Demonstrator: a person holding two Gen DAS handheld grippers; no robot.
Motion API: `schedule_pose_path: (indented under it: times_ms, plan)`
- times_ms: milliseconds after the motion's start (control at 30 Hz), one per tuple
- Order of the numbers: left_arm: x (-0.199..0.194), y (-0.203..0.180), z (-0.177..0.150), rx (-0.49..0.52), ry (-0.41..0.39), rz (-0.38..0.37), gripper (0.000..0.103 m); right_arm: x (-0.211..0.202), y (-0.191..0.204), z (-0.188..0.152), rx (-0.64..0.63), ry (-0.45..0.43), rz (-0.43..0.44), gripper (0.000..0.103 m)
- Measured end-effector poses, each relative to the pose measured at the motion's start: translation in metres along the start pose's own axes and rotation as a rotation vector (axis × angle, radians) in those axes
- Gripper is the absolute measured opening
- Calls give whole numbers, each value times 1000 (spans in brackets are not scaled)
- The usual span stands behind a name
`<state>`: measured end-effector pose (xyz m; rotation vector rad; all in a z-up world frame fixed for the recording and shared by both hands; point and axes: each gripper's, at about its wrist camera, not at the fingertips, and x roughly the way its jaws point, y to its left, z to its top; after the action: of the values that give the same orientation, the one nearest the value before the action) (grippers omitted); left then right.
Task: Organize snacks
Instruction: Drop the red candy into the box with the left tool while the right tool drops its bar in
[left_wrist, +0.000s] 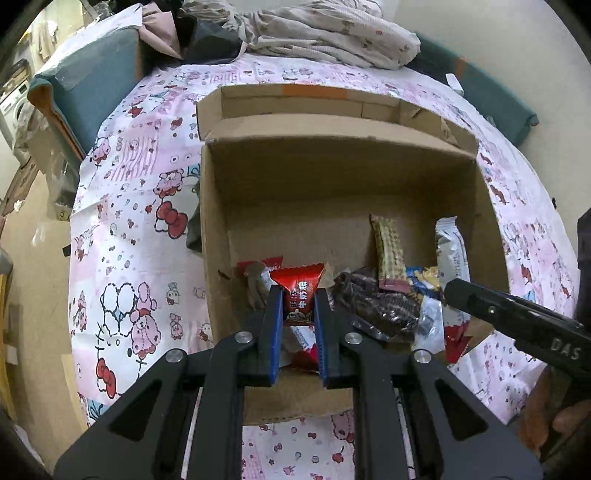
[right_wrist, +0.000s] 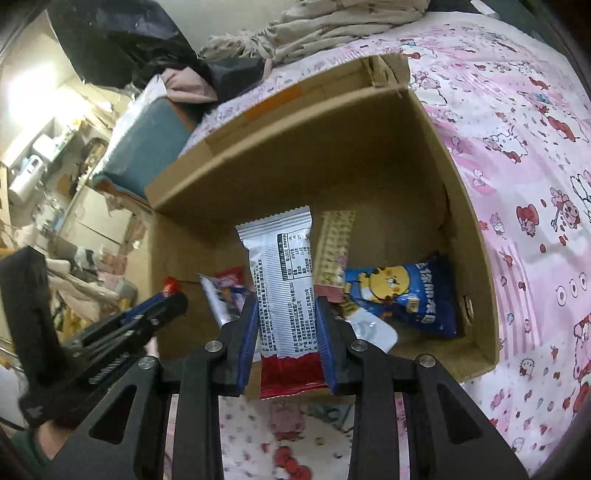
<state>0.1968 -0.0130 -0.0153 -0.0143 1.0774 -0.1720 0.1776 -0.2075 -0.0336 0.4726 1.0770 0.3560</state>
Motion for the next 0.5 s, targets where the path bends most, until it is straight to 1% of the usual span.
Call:
schedule_pose_path:
  times_ms: [133, 267, 367, 400, 433, 467, 500]
  plan:
    - [1, 1, -1, -12, -13, 20, 13, 10, -6, -3, 41, 37, 0, 32]
    - [2, 0, 0, -4, -21, 14, 14, 9, -6, -2, 40, 29, 14, 33]
    - [0, -2, 0, -3, -28, 12, 15, 3, -10, -1, 66, 0, 40, 35]
    - [0, -2, 0, -3, -28, 12, 19, -1, -10, -1, 73, -15, 47, 35]
    - [-1, -2, -1, -6, -28, 12, 32, -3, -11, -1, 76, -22, 57, 36]
    - [-2, -1, -1, -11, -32, 17, 42, -5, -13, 0, 83, -26, 68, 43]
    - [-4, -1, -2, -23, -43, 22, 67, -6, -13, 1, 91, -28, 75, 50]
